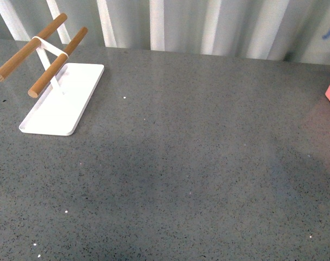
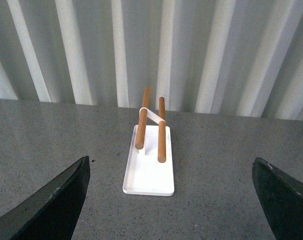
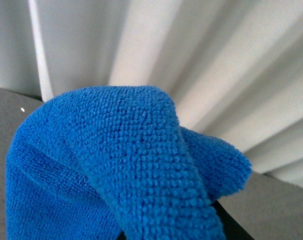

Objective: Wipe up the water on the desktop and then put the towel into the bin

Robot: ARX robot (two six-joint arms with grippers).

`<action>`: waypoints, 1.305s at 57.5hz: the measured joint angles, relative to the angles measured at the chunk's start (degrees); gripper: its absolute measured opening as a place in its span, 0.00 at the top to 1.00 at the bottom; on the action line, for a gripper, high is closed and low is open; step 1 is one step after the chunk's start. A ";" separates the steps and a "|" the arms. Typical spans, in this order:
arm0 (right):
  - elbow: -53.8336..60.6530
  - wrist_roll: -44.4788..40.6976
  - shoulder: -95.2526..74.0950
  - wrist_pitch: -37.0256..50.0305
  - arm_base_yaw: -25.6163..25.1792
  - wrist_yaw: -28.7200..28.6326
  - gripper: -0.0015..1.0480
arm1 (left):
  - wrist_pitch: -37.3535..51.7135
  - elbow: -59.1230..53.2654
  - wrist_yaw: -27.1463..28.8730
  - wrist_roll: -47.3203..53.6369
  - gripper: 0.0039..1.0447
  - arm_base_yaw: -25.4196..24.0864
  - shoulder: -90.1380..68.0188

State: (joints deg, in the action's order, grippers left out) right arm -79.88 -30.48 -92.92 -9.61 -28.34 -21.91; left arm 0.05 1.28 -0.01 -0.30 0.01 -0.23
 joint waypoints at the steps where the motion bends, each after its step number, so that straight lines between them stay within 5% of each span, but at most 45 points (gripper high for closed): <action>1: 0.79 -0.24 -0.09 0.00 -1.05 -0.02 0.97 | 0.00 0.02 0.02 0.00 0.06 0.00 0.00; 11: 5.14 -0.98 -3.63 0.94 -5.51 0.98 0.97 | 0.00 0.00 0.02 0.00 0.06 0.00 0.00; 46: 9.42 -14.32 -14.25 -2.25 -9.27 7.15 0.97 | -0.02 0.00 0.02 0.00 0.06 0.00 0.00; 60: 9.25 -10.05 -15.82 0.13 -8.98 8.46 0.55 | -0.02 0.00 0.02 0.00 0.06 0.00 0.00; 75: 7.58 2.51 -15.85 -1.79 -8.31 3.63 0.06 | -0.02 0.00 0.02 0.00 0.06 0.00 0.00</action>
State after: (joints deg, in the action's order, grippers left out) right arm -72.29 -27.97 -108.77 -11.40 -36.64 -18.28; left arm 0.03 1.28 0.01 -0.30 0.01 -0.23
